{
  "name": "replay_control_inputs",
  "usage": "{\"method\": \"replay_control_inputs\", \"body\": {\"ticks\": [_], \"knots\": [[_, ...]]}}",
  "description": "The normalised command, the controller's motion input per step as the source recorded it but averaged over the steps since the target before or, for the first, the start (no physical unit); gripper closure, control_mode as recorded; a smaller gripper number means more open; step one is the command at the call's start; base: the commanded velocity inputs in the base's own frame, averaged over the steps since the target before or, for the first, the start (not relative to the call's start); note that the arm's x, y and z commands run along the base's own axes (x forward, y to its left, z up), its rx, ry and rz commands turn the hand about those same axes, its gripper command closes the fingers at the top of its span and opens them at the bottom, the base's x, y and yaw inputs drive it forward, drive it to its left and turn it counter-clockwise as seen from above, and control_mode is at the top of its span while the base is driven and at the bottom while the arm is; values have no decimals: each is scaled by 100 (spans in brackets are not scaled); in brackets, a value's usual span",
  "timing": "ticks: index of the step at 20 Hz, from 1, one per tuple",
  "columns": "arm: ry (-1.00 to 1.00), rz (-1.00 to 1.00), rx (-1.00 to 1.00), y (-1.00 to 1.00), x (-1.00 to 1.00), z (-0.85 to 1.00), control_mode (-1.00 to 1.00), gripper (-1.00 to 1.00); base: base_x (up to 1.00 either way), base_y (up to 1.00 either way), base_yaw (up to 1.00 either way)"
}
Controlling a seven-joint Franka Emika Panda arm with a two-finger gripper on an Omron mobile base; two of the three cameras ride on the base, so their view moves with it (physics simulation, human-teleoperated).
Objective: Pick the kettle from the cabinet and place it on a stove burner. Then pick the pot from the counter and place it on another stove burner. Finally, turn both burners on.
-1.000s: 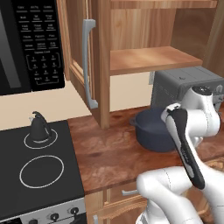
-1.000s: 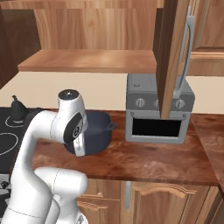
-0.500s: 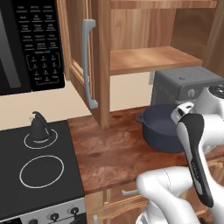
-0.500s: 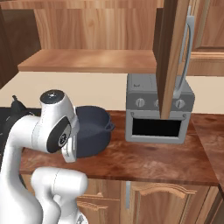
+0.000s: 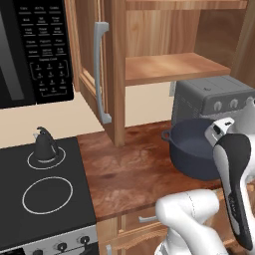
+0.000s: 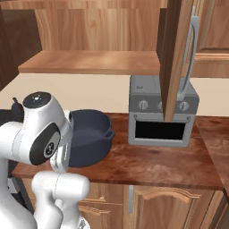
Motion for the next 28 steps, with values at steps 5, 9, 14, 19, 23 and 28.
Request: {"method": "replay_control_inputs", "body": {"ticks": [5, 9, 14, 19, 23, 28], "knots": [[0, -5, 0, 0, -46, 28, -100, 100, 0, 0, 0], [0, -5, 0, 0, -41, 23, -100, 100, 0, 0, 0], [0, -2, -1, 0, -24, 13, -100, 100, 0, 0, 0], [0, 0, 0, 1, 0, 0, -100, 100, 0, 0, 0], [-2, 0, 0, 0, -8, 0, -100, 100, 0, 0, 0], [-8, 0, 0, 0, -22, 0, 100, 100, -42, 0, -1]]}}
